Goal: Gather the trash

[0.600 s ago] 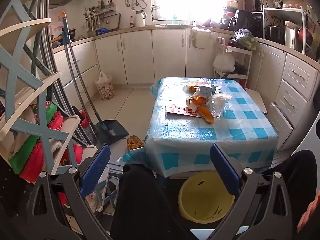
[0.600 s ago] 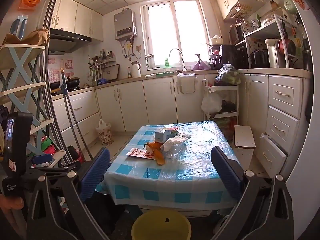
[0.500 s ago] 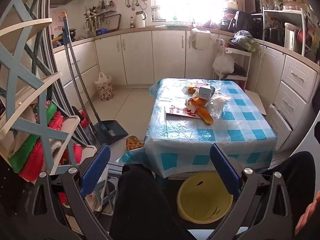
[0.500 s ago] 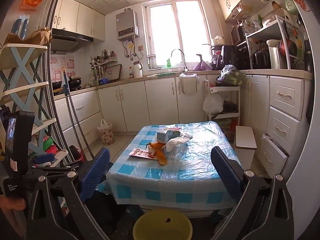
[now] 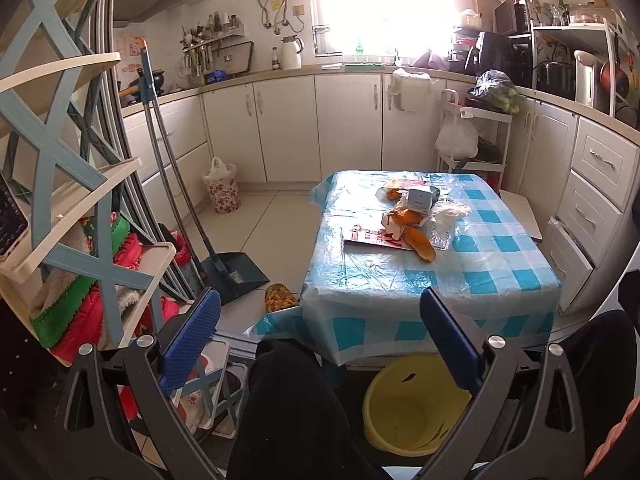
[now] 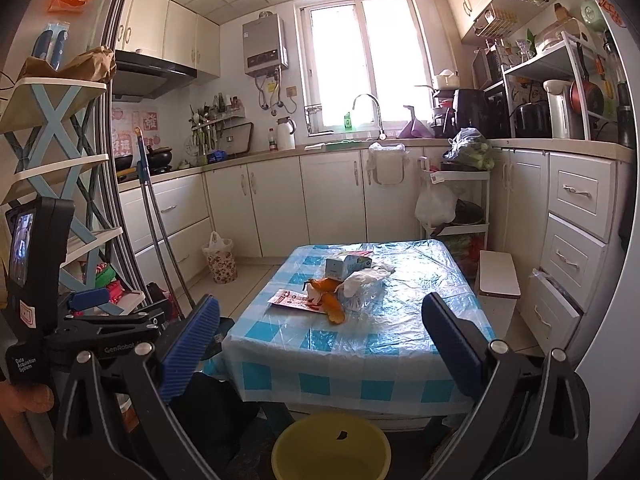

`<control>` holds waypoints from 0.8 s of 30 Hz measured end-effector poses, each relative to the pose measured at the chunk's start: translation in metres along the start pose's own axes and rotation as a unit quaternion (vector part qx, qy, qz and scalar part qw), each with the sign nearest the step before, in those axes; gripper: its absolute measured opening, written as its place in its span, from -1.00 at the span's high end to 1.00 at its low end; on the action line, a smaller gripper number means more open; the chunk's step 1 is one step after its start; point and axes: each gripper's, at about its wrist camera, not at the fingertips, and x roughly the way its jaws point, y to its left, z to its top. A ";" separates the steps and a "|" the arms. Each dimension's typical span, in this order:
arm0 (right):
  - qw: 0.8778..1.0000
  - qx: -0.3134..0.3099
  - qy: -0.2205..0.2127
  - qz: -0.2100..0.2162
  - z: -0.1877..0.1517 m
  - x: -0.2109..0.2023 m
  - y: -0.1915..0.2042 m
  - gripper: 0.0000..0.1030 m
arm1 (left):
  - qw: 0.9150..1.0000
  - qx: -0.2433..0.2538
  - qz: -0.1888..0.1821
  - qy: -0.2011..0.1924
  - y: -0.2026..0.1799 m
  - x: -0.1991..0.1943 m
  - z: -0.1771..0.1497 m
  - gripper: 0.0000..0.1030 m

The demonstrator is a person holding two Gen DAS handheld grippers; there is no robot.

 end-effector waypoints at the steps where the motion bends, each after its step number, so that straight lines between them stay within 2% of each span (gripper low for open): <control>1: 1.000 0.001 0.000 0.001 0.000 0.000 0.000 -0.89 | 1.000 0.000 0.000 0.000 0.000 0.000 0.000 -0.87; 15: 1.000 -0.012 0.007 0.002 0.002 0.001 0.008 -0.89 | 1.000 -0.007 0.004 -0.003 0.005 -0.002 0.001 -0.87; 24: 1.000 0.000 0.015 0.012 0.004 0.001 0.008 -0.89 | 1.000 -0.006 0.004 -0.006 0.003 -0.004 0.002 -0.87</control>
